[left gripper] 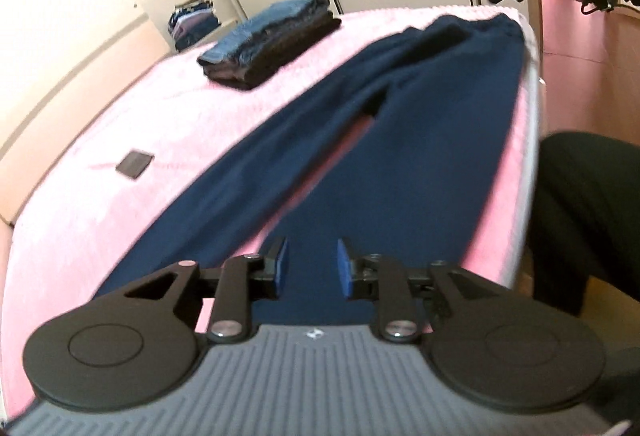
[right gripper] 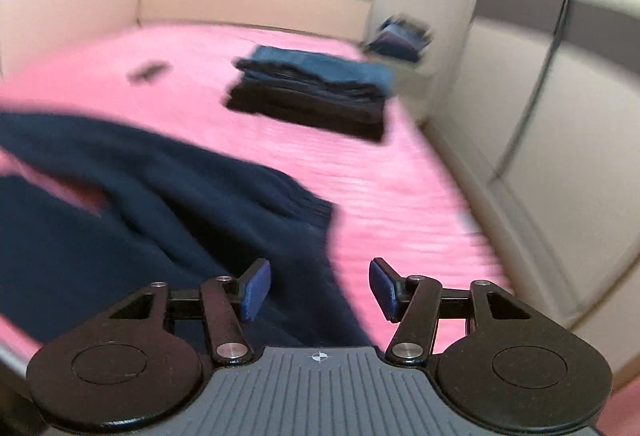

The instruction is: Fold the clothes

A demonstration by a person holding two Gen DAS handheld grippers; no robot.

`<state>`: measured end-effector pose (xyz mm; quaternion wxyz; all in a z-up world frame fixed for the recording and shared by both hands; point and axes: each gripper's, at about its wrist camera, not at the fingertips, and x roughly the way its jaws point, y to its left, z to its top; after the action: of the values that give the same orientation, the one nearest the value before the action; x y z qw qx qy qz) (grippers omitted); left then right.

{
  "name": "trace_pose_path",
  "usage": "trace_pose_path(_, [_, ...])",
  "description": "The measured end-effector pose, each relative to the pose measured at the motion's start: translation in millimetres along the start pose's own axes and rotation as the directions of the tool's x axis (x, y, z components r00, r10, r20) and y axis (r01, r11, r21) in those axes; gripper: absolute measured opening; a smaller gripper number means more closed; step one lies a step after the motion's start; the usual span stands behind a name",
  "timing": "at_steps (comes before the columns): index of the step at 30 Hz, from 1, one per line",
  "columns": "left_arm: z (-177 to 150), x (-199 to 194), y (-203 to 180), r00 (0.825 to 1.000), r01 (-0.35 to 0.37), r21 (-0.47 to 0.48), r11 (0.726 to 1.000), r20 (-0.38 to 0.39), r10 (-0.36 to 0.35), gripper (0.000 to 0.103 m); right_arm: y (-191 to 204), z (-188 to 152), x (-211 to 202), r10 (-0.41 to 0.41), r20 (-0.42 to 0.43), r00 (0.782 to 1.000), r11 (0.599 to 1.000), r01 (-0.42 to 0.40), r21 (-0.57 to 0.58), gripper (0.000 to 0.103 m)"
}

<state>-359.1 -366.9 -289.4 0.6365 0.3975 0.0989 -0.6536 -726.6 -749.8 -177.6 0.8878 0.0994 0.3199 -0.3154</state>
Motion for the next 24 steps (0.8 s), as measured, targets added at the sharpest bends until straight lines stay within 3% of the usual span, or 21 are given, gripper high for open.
trace_pose_path(6, [43,66,3,0.998,0.045,0.052,0.998,0.036,-0.047,0.027,-51,56,98,0.173,-0.138,0.975,0.959,-0.135,0.25,0.056])
trace_pose_path(10, [57,105,2,0.997,0.069,0.085,0.994,0.027,-0.072,0.027,-71,37,116,0.271,-0.26,0.927,0.912,-0.161,0.378,0.055])
trace_pose_path(11, [58,113,1,0.997,0.074,0.093,0.993,0.022,-0.076,0.027,-74,34,120,0.294,-0.281,0.914,0.902,-0.168,0.398,0.049])
trace_pose_path(13, [59,125,-2,0.996,0.084,0.109,0.99,0.012,-0.086,0.027,-75,35,125,0.294,-0.279,0.914,0.903,-0.169,0.396,0.014])
trace_pose_path(14, [59,130,-3,0.996,0.086,0.117,0.989,0.009,-0.088,0.027,-78,35,122,0.297,-0.255,0.92,0.898,-0.178,0.403,0.01])
trace_pose_path(17, [59,137,-3,0.996,0.084,0.122,0.989,0.016,-0.087,0.028,-94,42,109,0.291,-0.122,0.949,0.872,-0.211,0.443,0.005])
trace_pose_path(20, [60,142,2,0.997,0.067,0.104,0.992,0.034,-0.071,0.028,-108,61,107,0.234,-0.019,0.972,0.884,-0.204,0.42,0.005])
trace_pose_path(21, [61,145,6,0.997,0.06,0.088,0.994,0.038,-0.063,0.028,-108,64,113,0.223,-0.006,0.975,0.888,-0.201,0.413,0.005])
trace_pose_path(24, [64,153,18,0.998,0.052,0.032,0.998,0.044,-0.054,0.028,-99,65,143,0.175,-0.081,0.981,0.929,-0.137,0.344,0.005])
